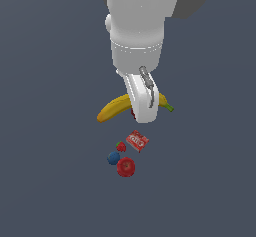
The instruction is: Pick up a designated object from a clutter of objects.
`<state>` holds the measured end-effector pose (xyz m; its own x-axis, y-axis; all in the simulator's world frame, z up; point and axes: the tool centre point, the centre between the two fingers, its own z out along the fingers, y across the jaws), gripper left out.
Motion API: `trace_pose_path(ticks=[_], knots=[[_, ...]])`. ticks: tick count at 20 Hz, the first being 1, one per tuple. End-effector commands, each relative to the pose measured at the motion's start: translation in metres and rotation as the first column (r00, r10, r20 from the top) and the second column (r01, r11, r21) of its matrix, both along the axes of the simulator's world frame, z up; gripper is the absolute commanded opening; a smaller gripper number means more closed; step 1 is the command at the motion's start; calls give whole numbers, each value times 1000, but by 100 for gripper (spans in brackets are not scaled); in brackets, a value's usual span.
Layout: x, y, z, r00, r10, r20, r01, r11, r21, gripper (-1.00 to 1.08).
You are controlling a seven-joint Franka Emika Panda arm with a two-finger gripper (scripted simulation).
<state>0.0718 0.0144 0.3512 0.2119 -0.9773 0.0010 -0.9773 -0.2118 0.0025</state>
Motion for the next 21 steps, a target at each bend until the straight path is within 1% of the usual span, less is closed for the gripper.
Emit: trace_pose_path(ticks=[1, 6, 11, 21], knots=[[9, 4, 15, 1000, 0, 2, 0, 1000, 1, -100], [23, 11, 37, 1000, 0, 2, 0, 1000, 1, -100], [32, 15, 51, 1000, 0, 2, 0, 1000, 1, -100], [39, 17, 61, 1000, 1, 2, -1, 1000, 2, -100]])
